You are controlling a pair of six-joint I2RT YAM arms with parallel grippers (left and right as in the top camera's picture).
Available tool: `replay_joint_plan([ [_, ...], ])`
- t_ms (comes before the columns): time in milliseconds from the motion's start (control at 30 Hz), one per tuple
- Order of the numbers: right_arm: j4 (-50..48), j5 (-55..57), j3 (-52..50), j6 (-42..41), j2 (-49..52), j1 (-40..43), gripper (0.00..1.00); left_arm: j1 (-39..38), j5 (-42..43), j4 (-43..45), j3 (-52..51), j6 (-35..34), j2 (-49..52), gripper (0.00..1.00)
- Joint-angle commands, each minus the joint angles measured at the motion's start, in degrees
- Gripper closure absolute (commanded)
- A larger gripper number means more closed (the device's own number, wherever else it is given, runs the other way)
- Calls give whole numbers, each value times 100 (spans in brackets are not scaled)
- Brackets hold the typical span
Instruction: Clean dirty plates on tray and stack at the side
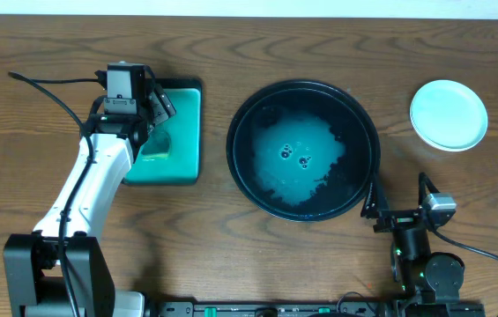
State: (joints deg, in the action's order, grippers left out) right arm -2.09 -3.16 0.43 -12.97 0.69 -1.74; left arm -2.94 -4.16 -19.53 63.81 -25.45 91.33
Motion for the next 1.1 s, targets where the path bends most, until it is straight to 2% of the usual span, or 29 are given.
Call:
replay_joint_plan([
  [0, 273, 188, -13, 243, -39, -94, 1, 13, 13, -17, -11, 35, 2, 14],
  [67, 682, 249, -13, 238, -39, -94, 1, 13, 13, -17, -11, 35, 2, 14],
  [1067, 638, 247, -11, 234, -37, -94, 1, 13, 11, -17, -11, 35, 2, 14],
])
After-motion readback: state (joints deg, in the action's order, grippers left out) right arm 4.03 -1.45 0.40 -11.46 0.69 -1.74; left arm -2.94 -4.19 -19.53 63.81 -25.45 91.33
